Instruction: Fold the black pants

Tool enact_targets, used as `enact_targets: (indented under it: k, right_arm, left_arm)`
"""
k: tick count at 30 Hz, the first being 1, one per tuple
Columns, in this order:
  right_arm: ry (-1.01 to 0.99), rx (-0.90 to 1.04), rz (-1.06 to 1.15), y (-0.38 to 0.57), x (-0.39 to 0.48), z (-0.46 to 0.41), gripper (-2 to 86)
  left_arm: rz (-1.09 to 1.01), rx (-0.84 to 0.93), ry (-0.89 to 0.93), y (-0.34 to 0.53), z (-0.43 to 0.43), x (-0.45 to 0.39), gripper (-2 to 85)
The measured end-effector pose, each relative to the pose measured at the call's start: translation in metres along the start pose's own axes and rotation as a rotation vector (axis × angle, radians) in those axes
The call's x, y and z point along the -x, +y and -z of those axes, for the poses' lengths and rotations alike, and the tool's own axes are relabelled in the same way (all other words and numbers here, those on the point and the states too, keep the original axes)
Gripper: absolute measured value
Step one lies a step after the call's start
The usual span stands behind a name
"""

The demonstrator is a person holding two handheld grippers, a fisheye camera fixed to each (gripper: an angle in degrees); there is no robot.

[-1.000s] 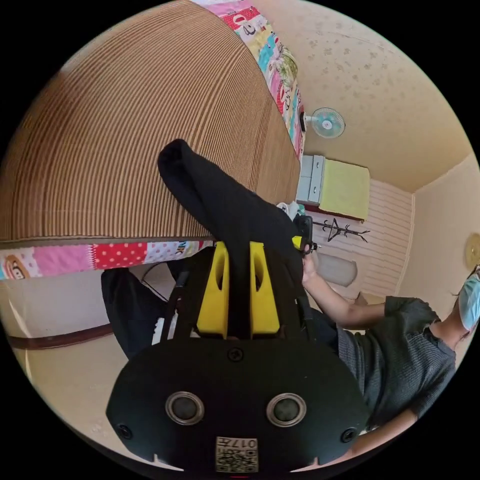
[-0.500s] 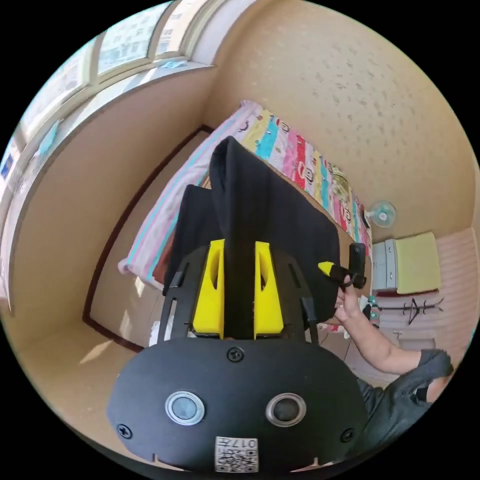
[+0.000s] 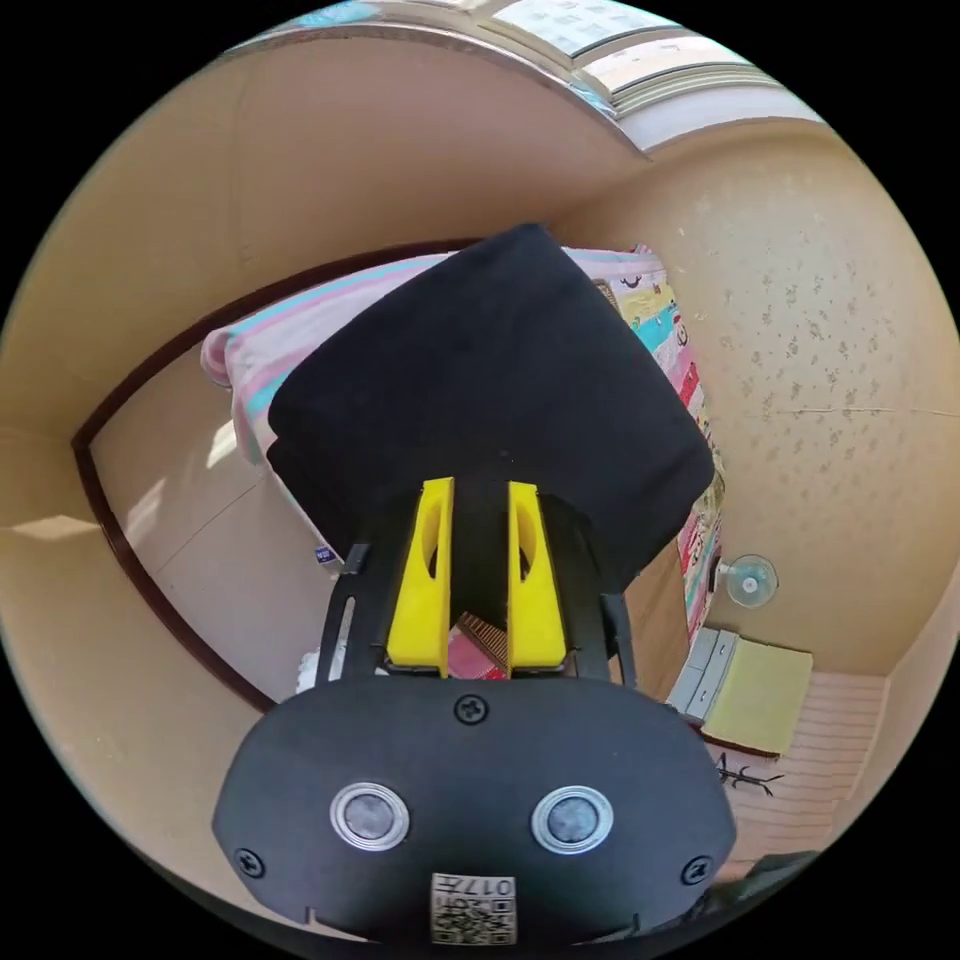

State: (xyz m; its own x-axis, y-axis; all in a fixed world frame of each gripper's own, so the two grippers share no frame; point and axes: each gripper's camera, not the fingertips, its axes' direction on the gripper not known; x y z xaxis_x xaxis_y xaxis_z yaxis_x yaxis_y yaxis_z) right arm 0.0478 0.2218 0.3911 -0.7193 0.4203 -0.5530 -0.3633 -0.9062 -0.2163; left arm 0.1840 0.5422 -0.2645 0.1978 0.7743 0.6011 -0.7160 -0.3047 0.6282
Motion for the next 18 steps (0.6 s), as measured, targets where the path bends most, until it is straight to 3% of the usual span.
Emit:
enact_targets:
  k: [3, 5, 8, 11, 14, 16, 18]
  right_arm:
    - [-0.023, -0.254, -0.174, 0.085, -0.031, 0.093, 0.5]
    - [-0.004, -0.444, -0.229, 0.143, -0.024, 0.153, 0.5]
    - [0.018, -0.659, -0.257, 0.206, -0.001, 0.206, 0.5]
    - [0.041, -0.826, -0.297, 0.261, 0.022, 0.234, 0.5]
    - [0.082, -0.943, -0.366, 0.308, 0.036, 0.246, 0.5]
    - [0.097, -0.998, -0.432, 0.332, 0.036, 0.249, 0.5]
    - [0.082, -1.043, -0.505, 0.353, 0.03, 0.252, 0.6]
  left_arm:
    - [-0.225, -0.11, 0.02, 0.034, 0.01, -0.054, 8.6]
    - [-0.331, -0.08, -0.016, 0.048, -0.012, -0.084, 7.2]
    - [-0.22, 0.127, -0.249, 0.057, -0.093, -0.094, 5.2]
    - [-0.013, 0.165, -0.284, 0.061, -0.123, -0.094, 5.6]
    - [-0.034, 0.102, -0.18, 0.075, -0.126, -0.124, 5.5]
    - [-0.139, 0.04, -0.104, 0.092, -0.128, -0.158, 5.0]
    - [-0.379, 0.05, -0.016, 0.127, -0.151, -0.219, 4.0]
